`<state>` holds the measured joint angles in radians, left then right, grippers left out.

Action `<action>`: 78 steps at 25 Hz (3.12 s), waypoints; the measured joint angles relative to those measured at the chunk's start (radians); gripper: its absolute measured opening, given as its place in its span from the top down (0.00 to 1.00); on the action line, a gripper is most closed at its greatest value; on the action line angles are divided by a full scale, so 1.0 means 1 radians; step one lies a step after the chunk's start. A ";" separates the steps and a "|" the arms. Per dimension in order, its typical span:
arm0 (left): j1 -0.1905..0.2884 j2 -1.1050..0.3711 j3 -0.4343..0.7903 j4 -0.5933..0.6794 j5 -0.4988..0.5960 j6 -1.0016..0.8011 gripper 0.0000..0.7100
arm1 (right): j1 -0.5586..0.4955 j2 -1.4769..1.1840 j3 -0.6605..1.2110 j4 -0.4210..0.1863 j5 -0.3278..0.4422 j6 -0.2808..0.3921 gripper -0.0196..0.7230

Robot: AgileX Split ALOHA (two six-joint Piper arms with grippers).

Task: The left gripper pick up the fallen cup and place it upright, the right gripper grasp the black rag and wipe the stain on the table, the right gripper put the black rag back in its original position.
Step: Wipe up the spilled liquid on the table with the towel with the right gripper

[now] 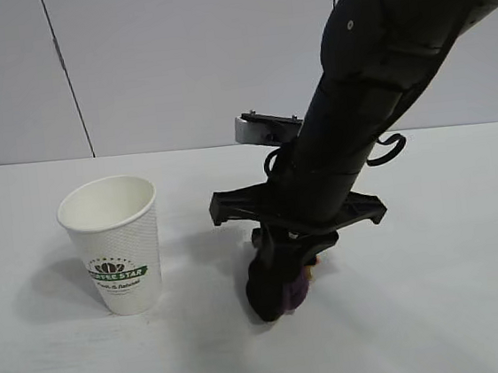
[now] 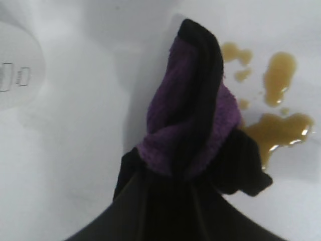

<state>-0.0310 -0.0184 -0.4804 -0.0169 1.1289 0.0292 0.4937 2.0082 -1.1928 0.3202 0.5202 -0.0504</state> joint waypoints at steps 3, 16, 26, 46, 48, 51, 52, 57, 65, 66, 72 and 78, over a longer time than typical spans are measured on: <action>0.000 0.000 0.000 0.000 0.000 0.000 0.07 | -0.013 0.000 0.000 -0.092 0.008 0.042 0.84; 0.000 0.000 0.000 0.000 0.000 0.000 0.07 | -0.132 -0.001 -0.004 -0.206 0.107 0.148 0.84; 0.000 0.000 0.000 0.000 0.000 0.000 0.07 | -0.026 0.019 -0.003 0.102 -0.036 -0.002 0.84; 0.000 0.000 0.000 0.000 0.000 0.000 0.07 | -0.072 0.093 -0.124 -0.130 0.026 0.077 0.84; 0.000 0.000 0.000 0.000 0.000 0.000 0.07 | -0.106 0.093 -0.136 -0.214 0.070 0.129 0.84; 0.000 0.000 0.000 0.000 0.000 0.000 0.07 | -0.146 0.093 -0.144 -0.283 0.120 0.172 0.84; 0.000 0.000 0.000 0.000 0.000 0.000 0.07 | -0.157 0.092 -0.145 -0.290 0.134 0.178 0.84; 0.000 0.000 0.000 0.000 0.000 0.000 0.07 | -0.163 0.090 -0.147 -0.250 0.205 0.132 0.84; 0.000 0.000 0.000 0.000 0.000 0.000 0.07 | -0.045 0.105 -0.139 0.144 0.261 -0.154 0.84; 0.000 0.000 0.000 0.000 0.000 0.000 0.07 | -0.028 0.107 -0.136 0.171 0.236 -0.168 0.84; 0.000 0.000 0.000 0.000 0.000 0.000 0.07 | 0.036 0.115 -0.135 0.193 -0.024 -0.177 0.84; 0.000 0.000 0.000 0.000 0.000 0.000 0.07 | 0.025 0.134 -0.140 0.043 -0.072 -0.049 0.84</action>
<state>-0.0310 -0.0184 -0.4804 -0.0169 1.1289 0.0292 0.5184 2.1418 -1.3327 0.3634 0.4486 -0.0993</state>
